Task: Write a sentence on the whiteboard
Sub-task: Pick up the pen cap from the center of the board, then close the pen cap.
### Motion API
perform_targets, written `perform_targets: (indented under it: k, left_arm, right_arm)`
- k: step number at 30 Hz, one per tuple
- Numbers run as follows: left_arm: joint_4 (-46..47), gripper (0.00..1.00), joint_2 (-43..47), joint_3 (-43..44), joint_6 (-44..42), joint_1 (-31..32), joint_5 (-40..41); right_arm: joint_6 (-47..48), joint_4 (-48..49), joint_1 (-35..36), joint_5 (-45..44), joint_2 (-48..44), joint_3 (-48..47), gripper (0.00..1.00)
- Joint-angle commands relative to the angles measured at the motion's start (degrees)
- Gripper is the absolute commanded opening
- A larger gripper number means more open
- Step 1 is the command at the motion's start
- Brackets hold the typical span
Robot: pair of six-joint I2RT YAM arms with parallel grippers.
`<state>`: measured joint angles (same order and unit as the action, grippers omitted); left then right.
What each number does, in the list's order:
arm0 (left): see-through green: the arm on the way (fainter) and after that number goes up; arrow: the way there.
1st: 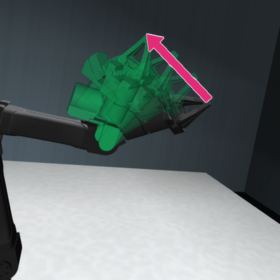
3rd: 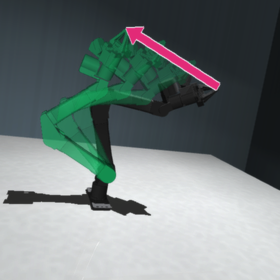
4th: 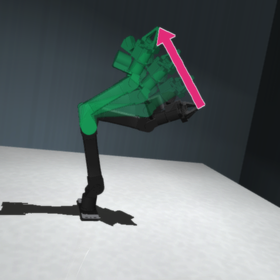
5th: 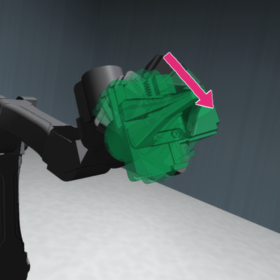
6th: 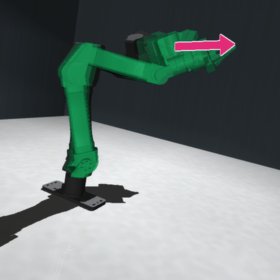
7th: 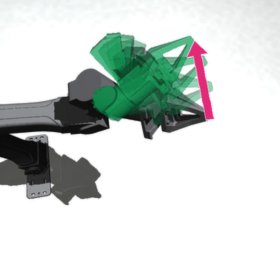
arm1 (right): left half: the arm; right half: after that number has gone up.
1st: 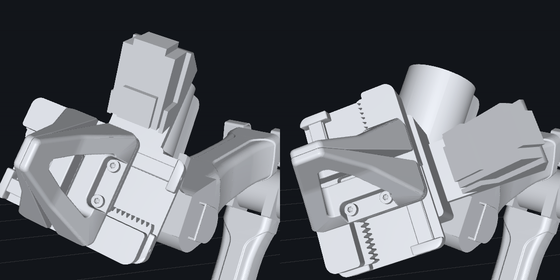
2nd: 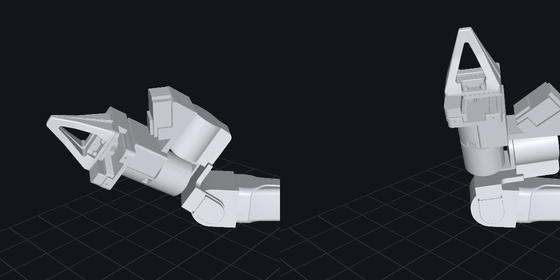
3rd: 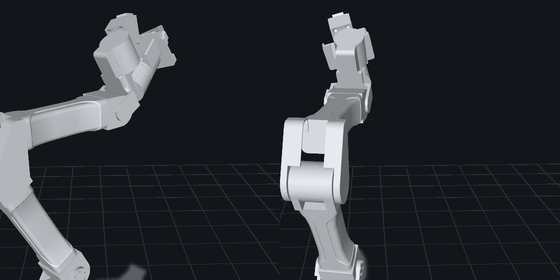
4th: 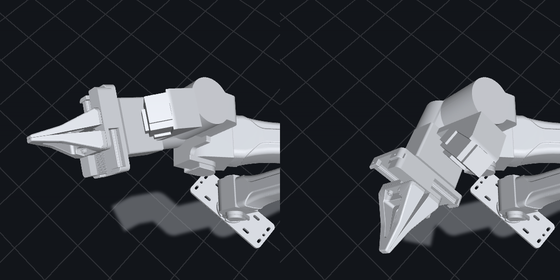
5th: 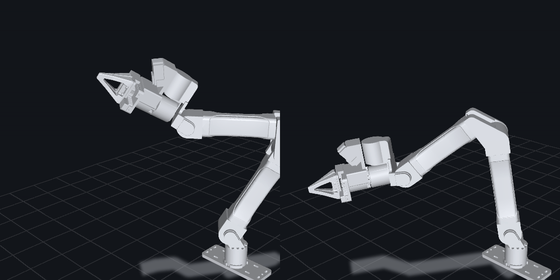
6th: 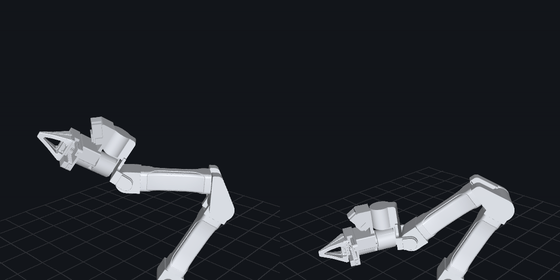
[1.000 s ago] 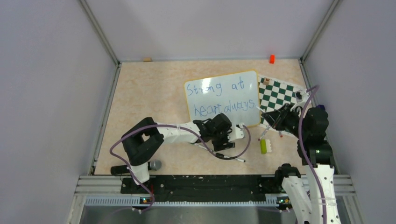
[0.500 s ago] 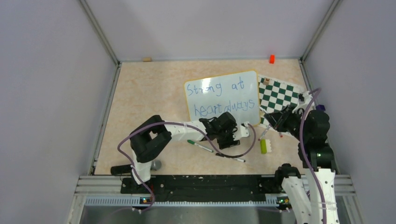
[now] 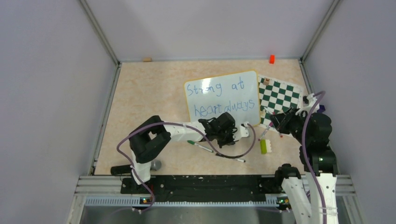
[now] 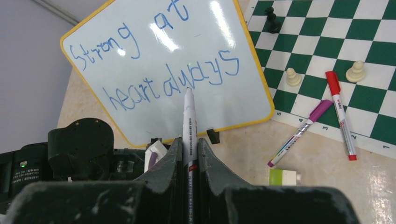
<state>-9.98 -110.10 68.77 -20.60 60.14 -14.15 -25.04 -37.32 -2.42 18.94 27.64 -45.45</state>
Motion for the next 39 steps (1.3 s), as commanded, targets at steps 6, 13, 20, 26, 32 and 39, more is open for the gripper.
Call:
perform_targets:
  k: [6,13,20,26,32,39]
  left_arm:
    - [9.4,0.00,16.3,-16.9,3.3,-1.7,-1.5]
    - [25.2,0.00,24.9,-29.0,3.5,-3.0,2.1]
    - [28.3,0.00,30.0,-32.8,3.8,-4.3,4.1]
    - [28.3,0.00,31.9,-33.4,4.0,-4.3,3.3]
    - [28.7,0.00,33.3,-34.1,3.2,-4.3,1.4]
    - [30.7,0.00,34.9,-35.9,2.6,-4.3,1.1]
  right_arm:
    - [-2.9,0.4,-0.2,16.7,0.8,4.7,0.00]
    - [0.5,1.0,9.5,22.1,9.5,9.0,0.00]
    - [-6.8,12.1,20.3,14.9,12.5,13.0,0.00]
    - [-7.6,16.0,24.8,12.6,18.0,12.7,0.00]
    - [-8.6,18.6,26.0,12.6,20.1,12.9,0.00]
    - [-8.8,19.2,26.1,13.3,21.2,12.7,0.00]
